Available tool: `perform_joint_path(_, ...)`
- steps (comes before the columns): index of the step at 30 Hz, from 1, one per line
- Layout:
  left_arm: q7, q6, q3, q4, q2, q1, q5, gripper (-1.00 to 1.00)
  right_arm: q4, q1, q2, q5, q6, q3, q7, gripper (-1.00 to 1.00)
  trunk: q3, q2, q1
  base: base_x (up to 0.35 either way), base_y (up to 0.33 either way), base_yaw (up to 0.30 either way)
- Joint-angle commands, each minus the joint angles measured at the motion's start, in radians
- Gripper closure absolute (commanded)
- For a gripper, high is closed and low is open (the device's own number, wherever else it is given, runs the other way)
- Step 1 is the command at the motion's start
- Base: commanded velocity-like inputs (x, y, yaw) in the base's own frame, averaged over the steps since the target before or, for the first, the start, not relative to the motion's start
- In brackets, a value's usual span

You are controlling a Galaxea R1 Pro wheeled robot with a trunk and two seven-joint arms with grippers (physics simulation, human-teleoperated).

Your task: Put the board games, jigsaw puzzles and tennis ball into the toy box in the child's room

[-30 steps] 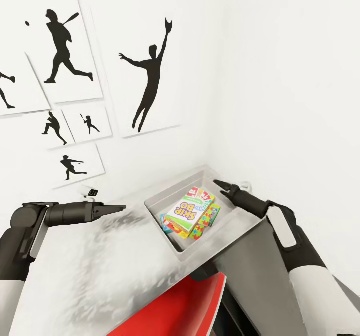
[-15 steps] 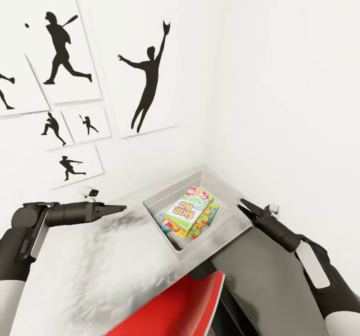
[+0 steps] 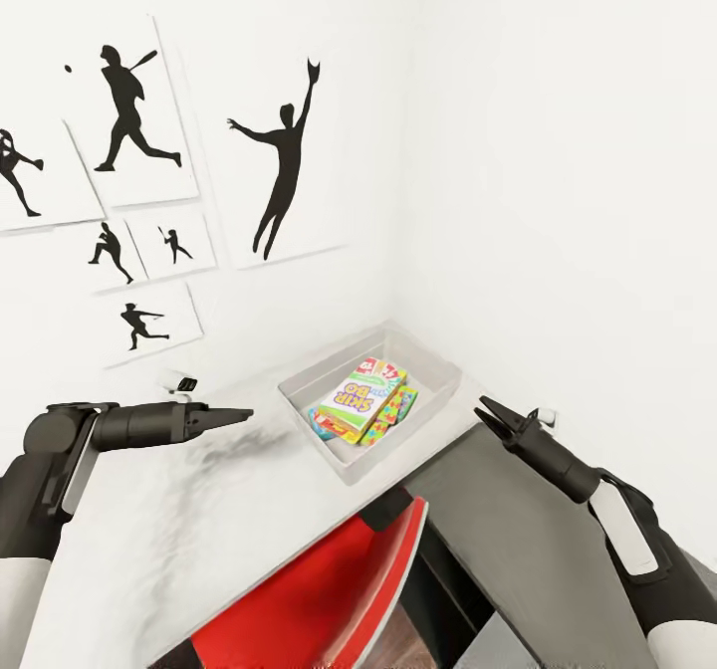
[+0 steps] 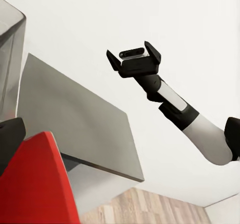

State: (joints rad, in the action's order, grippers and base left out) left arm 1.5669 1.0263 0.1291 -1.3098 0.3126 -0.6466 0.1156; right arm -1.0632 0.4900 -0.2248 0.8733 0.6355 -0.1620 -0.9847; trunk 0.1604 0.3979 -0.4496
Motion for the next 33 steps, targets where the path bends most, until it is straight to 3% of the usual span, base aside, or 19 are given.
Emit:
perform_joint_path(1, 0.004, 0.011, 0.000, 0.000, 0.001, -0.001, -0.001, -1.00, 0.000, 0.001, 0.000, 0.005, 0.006, 0.000, 0.000, -1.00, 0.002, 0.002, 0.000, -0.079, 0.001, -0.015)
perform_joint_path(24, 0.004, 0.011, 0.000, 0.000, 0.002, -0.001, -0.001, -1.00, 0.000, 0.001, 0.002, 0.004, 0.003, -0.001, 0.018, -1.00, 0.002, 0.002, 0.000, -0.007, 0.000, -0.001)
perform_joint_path(33, 0.004, 0.011, 0.000, 0.000, 0.001, -0.001, -0.001, -1.00, 0.000, 0.001, 0.007, 0.002, 0.001, -0.001, 0.020, -1.00, 0.002, 0.002, 0.000, -0.158, 0.000, 0.059)
